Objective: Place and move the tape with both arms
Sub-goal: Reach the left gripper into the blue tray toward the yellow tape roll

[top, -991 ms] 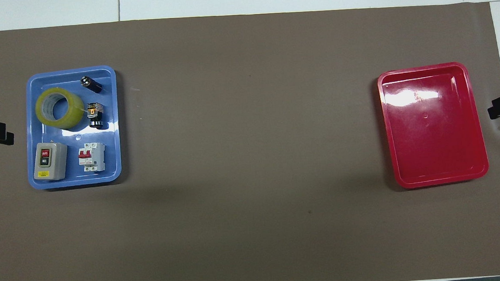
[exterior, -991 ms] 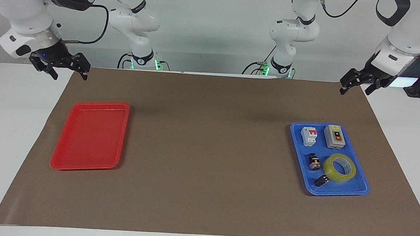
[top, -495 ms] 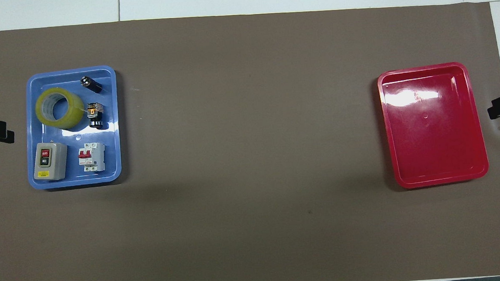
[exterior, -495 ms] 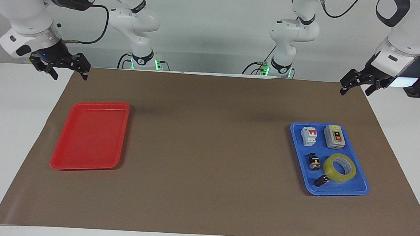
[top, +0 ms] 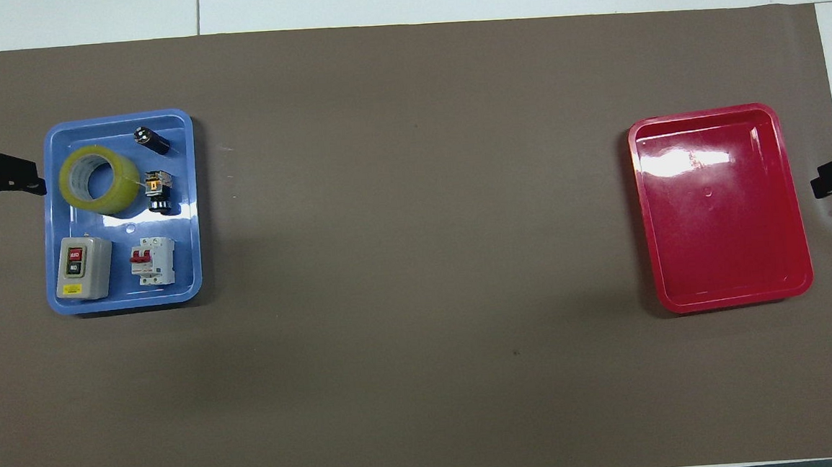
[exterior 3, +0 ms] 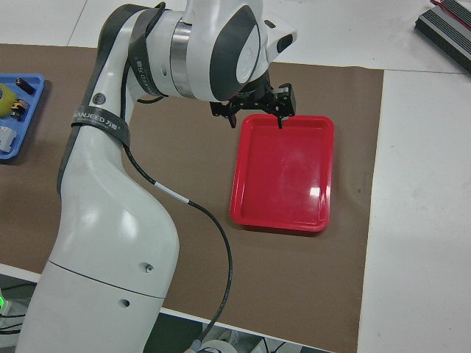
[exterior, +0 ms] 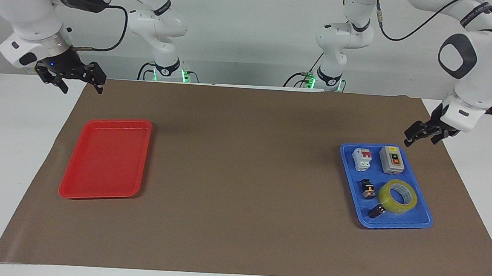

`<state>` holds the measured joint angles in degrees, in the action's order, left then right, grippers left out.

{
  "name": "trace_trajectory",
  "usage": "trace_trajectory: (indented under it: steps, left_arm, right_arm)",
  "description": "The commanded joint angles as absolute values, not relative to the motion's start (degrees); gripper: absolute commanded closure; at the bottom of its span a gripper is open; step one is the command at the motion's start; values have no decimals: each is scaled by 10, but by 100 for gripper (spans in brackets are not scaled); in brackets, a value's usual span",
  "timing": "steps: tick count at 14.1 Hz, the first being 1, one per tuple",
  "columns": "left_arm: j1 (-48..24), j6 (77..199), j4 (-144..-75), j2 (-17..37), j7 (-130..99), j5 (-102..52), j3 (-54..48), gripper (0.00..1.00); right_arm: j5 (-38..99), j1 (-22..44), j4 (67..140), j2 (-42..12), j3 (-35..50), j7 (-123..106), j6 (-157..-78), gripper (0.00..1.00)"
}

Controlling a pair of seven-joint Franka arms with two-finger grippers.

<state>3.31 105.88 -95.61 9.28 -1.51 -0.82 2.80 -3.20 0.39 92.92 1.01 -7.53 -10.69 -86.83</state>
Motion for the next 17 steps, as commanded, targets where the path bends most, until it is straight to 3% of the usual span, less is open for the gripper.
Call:
trace_trajectory:
  steps: [1, 9, 17]
  left_arm:
    - [41, 1118, -953, 142, -72, -9, 26, 0]
    - [57, 1243, -970, 238, -152, -9, 26, 0]
    - [74, 1324, -1057, 241, -154, -9, 26, 0]
  right_arm:
    - [-29, 2, 929, 14, -73, -109, -868, 0]
    - [-29, 1, 929, 13, -73, -109, -868, 0]
    - [-29, 2, 929, 14, -72, -110, -868, 0]
